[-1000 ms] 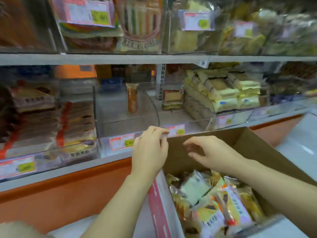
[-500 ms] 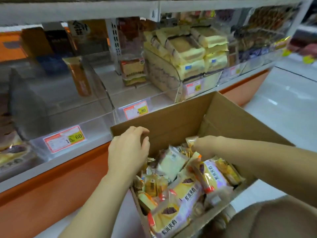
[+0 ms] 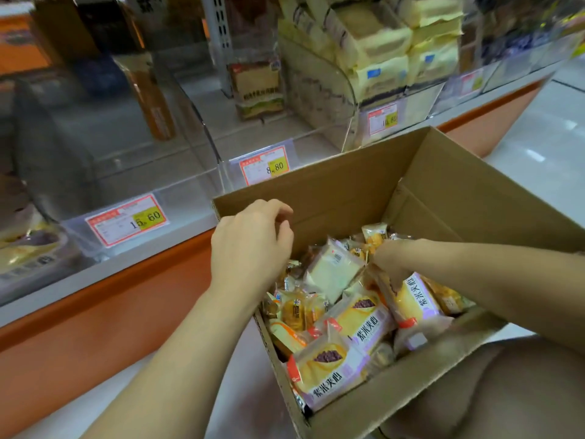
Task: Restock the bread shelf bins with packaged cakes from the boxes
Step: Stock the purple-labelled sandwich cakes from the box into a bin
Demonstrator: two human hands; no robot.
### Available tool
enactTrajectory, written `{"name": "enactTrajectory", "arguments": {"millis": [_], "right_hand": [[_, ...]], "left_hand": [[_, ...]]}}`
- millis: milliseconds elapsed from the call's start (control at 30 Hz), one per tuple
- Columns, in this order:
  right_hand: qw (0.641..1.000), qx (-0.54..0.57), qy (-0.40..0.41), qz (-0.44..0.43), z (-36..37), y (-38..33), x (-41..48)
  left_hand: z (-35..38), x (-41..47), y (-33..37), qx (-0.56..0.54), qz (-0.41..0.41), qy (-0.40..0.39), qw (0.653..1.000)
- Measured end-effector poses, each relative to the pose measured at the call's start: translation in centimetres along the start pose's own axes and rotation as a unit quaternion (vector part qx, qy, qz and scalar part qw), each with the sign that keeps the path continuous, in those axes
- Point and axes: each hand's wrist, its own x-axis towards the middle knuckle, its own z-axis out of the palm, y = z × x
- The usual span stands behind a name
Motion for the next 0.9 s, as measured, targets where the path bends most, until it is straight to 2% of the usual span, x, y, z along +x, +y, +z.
{"name": "enactTrajectory", "arguments": {"millis": [267,367,467,567,667,733,800,833,900], "right_hand": [[0.999,0.045,0.023,-0.017,0.1,0.4,-0.8],[0.985,0.125,0.117,-0.03,-1.4,0.8,-2.4],[0.935,0.219,0.262,-0.095,-3.3,1.6,-4.5],[0.856,0.32,0.368,-0.171,-4.5,1.5,-6.4],[0.753,0.439,0.433,-0.227,-5.3,0.9,-8.0],[0.714,0.479,0.451,-0.24,-5.5,0.9,-8.3],[0.71,0.484,0.457,-0.228,-5.4,1.2,-7.9],[0.719,0.483,0.453,-0.212,-5.3,1.5,-7.5],[0.768,0.452,0.426,-0.159,-5.3,2.3,-6.6]], "left_hand": [[-0.2,-0.2,0.1,0.035,0.019,-0.019,0.999],[-0.2,0.0,0.2,0.054,0.04,-0.047,0.997],[-0.4,0.9,0.5,0.06,0.071,-0.141,0.986],[-0.1,2.0,1.4,-0.01,0.065,-0.242,0.968],[0.6,2.6,1.9,-0.072,0.062,-0.225,0.97],[0.8,3.0,1.8,-0.104,0.054,-0.197,0.973],[0.7,3.4,1.2,-0.084,0.052,-0.17,0.98],[0.5,3.6,0.9,-0.065,0.053,-0.154,0.985],[0.1,4.2,0.4,-0.033,0.054,-0.121,0.991]]}}
